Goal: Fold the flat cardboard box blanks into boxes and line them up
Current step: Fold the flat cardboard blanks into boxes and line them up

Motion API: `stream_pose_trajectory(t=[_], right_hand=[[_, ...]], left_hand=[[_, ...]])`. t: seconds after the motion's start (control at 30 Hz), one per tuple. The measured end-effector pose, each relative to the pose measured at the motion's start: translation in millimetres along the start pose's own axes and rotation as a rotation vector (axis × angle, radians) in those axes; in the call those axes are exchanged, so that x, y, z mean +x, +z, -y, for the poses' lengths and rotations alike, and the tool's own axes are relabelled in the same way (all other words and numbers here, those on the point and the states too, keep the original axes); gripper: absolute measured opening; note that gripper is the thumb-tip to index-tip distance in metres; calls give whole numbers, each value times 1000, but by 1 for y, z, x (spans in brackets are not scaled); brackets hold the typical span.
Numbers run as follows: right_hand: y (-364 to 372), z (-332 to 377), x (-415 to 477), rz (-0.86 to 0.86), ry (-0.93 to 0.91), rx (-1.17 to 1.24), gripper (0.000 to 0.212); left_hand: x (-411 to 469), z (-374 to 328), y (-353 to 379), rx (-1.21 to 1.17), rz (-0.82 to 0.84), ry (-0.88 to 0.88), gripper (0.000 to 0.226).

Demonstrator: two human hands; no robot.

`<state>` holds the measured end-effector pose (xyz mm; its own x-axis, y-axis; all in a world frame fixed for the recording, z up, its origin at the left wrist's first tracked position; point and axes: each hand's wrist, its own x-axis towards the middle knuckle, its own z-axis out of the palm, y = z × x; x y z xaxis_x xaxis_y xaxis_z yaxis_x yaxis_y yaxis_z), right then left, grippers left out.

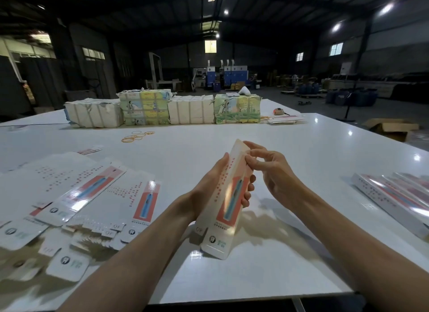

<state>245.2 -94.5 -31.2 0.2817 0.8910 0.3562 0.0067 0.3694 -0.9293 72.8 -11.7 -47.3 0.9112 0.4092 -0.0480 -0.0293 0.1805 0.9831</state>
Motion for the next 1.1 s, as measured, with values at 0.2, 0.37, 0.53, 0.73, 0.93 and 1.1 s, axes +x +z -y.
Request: stream_pose_trajectory(t=[0.2,0.37,0.53,0.73,0.93,1.1], right_hand=[[9,-5,-3,25,-51,26,28],[21,-18,-10,101,6,-103,53],[28,-18,-15,67,-47,-154,49],[20,-9,-14,30,-97,-66,57],[19,-3,-12,-21,-141,-124,62],[17,-3,-13,-28,-135,-159,59]], left_hand=[[8,5,9,-299,-18,-41,66],[2,6,-1,-400,-172,116,69],[-3,10,6,-208,-285,222,69],[6,5,14,3,-452,255,68],[6,9,18,268,-383,484,67],[5,14,15,266,-278,435,112]])
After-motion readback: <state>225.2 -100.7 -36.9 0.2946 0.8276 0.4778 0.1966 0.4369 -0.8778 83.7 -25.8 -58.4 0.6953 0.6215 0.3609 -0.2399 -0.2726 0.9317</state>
